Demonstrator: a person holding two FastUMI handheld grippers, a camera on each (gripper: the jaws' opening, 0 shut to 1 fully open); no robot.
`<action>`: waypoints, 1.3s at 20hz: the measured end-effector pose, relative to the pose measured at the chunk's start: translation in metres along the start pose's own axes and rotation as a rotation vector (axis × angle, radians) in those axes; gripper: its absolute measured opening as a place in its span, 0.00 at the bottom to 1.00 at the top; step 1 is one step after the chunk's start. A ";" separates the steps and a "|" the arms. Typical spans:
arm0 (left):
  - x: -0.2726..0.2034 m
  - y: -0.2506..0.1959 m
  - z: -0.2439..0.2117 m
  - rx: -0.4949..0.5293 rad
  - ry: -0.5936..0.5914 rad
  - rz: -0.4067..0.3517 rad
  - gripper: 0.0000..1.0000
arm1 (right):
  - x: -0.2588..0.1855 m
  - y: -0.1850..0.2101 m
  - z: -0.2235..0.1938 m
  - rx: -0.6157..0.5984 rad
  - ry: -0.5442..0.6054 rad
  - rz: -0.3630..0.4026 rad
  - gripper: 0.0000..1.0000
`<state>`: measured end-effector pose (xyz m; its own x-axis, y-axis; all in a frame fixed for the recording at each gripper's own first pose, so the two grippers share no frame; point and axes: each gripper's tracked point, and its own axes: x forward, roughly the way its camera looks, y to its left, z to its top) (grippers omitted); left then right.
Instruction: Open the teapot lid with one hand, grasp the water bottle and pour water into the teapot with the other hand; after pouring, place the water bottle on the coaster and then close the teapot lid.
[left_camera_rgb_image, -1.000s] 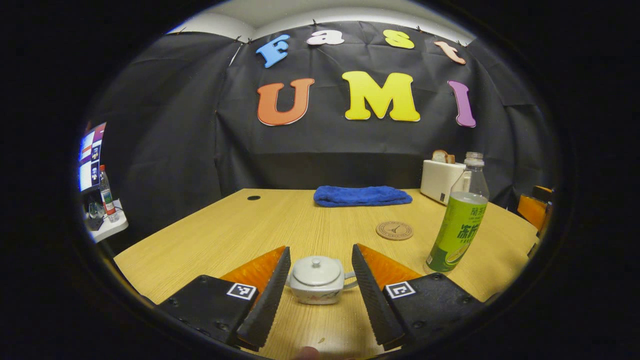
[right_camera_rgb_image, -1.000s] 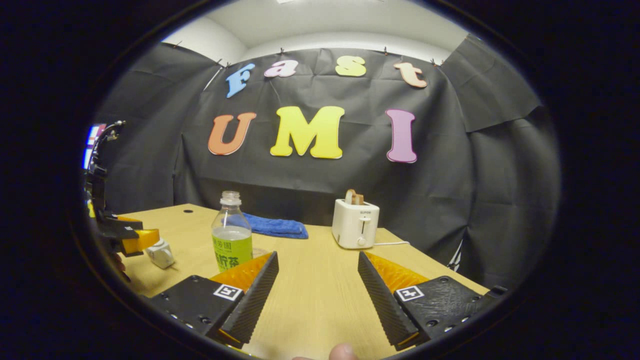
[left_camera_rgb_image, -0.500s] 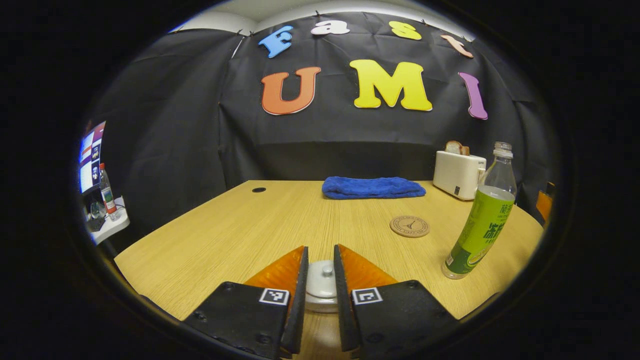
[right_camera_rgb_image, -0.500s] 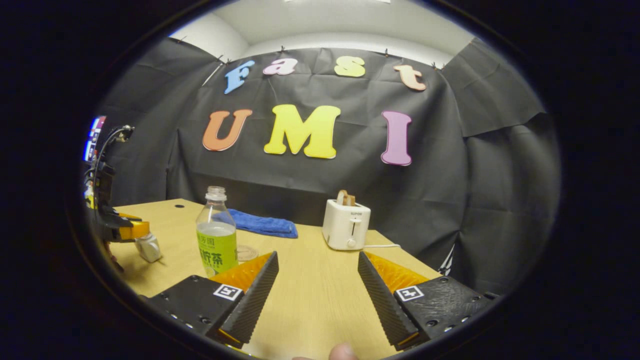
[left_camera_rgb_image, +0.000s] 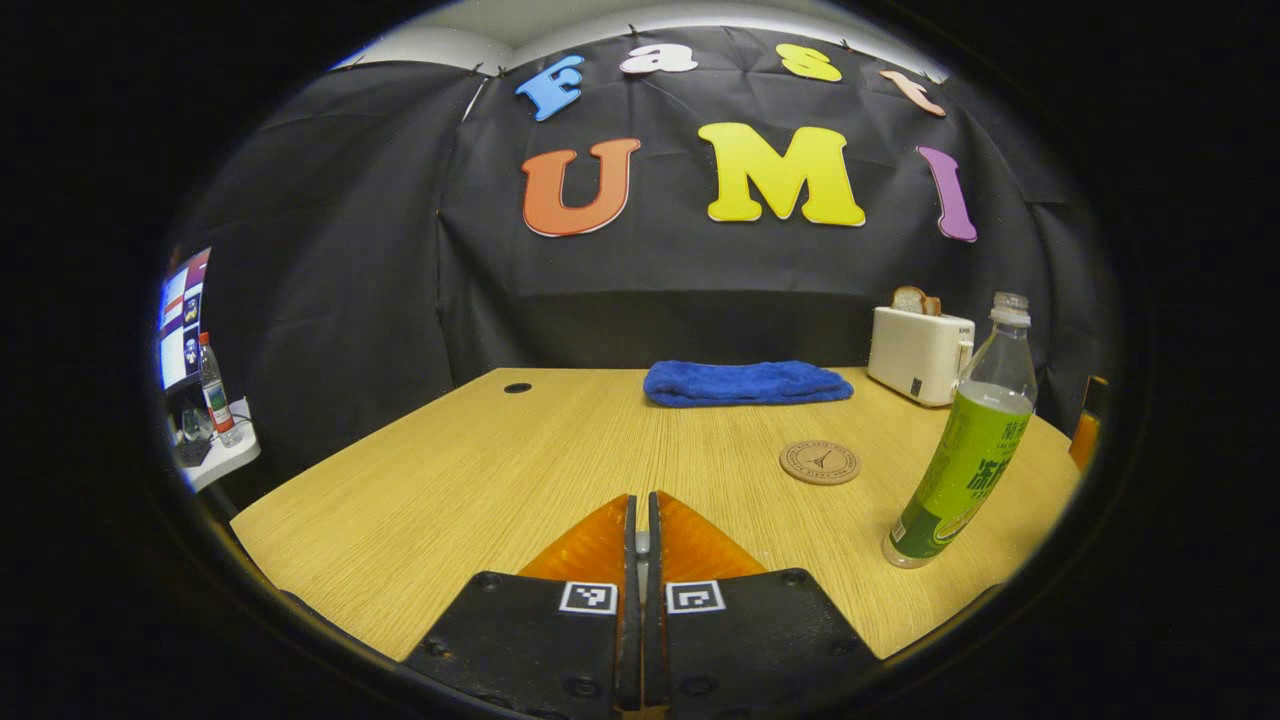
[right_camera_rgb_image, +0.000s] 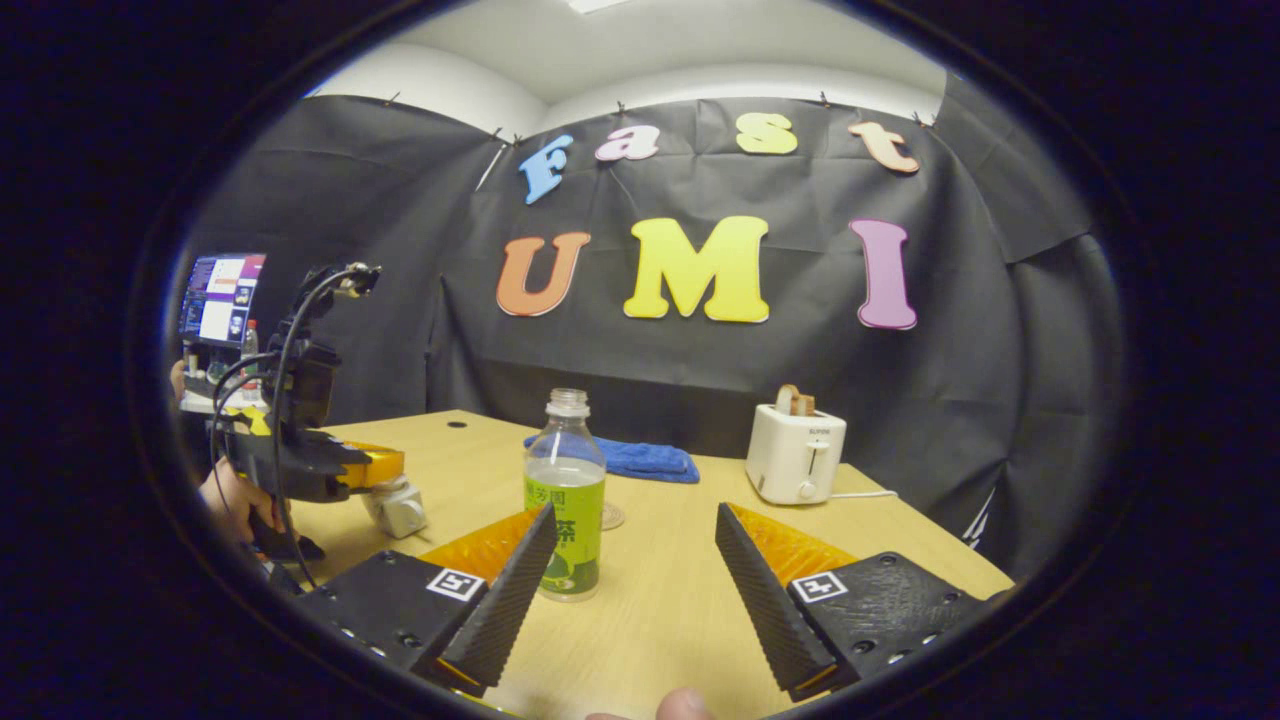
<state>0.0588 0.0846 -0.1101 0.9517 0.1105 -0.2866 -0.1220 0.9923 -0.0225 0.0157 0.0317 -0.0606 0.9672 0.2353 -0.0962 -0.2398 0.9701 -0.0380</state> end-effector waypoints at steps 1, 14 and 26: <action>-0.002 0.002 0.005 -0.006 -0.014 -0.001 0.04 | 0.001 0.004 -0.003 0.004 0.007 0.007 0.95; -0.050 0.017 0.041 -0.007 -0.113 -0.023 0.03 | 0.060 0.057 -0.041 0.118 0.139 0.040 0.95; -0.055 0.038 0.053 -0.056 -0.156 -0.017 0.04 | 0.083 0.055 -0.052 0.138 0.183 -0.038 0.74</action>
<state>0.0171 0.1194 -0.0445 0.9854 0.1056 -0.1335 -0.1170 0.9899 -0.0805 0.0789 0.1017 -0.1222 0.9409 0.1954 -0.2768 -0.1771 0.9801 0.0897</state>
